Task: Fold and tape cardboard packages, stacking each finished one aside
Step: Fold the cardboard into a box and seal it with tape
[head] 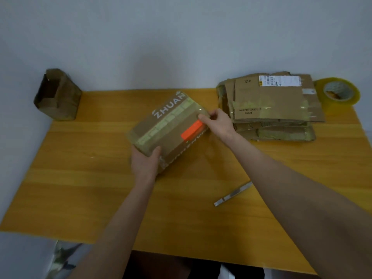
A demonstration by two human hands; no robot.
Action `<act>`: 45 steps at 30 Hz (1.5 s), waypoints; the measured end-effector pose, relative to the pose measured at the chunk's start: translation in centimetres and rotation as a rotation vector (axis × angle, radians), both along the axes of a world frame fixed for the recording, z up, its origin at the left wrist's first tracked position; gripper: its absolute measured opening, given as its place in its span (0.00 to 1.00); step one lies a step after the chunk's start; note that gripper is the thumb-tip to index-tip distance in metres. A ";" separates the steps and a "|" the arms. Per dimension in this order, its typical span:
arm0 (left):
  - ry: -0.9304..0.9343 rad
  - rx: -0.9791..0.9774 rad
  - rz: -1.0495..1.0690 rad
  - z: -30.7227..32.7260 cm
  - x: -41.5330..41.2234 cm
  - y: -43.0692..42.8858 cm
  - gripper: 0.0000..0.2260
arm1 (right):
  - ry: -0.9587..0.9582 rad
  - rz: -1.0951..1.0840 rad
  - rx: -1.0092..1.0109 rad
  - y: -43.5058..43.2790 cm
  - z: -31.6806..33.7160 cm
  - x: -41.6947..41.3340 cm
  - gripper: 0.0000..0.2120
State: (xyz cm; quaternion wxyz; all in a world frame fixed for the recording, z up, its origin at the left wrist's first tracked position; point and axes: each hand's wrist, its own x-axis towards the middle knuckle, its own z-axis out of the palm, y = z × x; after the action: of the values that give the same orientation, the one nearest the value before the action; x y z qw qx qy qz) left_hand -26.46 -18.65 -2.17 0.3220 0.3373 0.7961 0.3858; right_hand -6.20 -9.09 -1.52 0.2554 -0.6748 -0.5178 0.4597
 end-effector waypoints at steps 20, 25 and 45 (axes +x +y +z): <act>0.510 0.146 -0.542 1.9 5.3 6.8 0.32 | 0.105 -0.379 -0.190 -13.3 0.0 5.7 0.44; -0.098 -0.095 -0.032 -1.2 6.3 2.0 0.38 | -0.251 -0.136 -0.129 -11.1 0.0 7.1 0.45; 0.085 -0.160 -0.275 0.8 3.7 -3.5 0.29 | 0.248 0.060 -0.194 -15.9 -2.8 1.9 0.22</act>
State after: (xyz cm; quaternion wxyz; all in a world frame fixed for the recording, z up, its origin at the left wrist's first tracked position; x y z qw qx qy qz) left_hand -22.71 -22.11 -1.34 0.3635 0.4326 0.7834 0.2589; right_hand -4.32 -25.03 -4.32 0.2372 -0.6186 -0.4553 0.5947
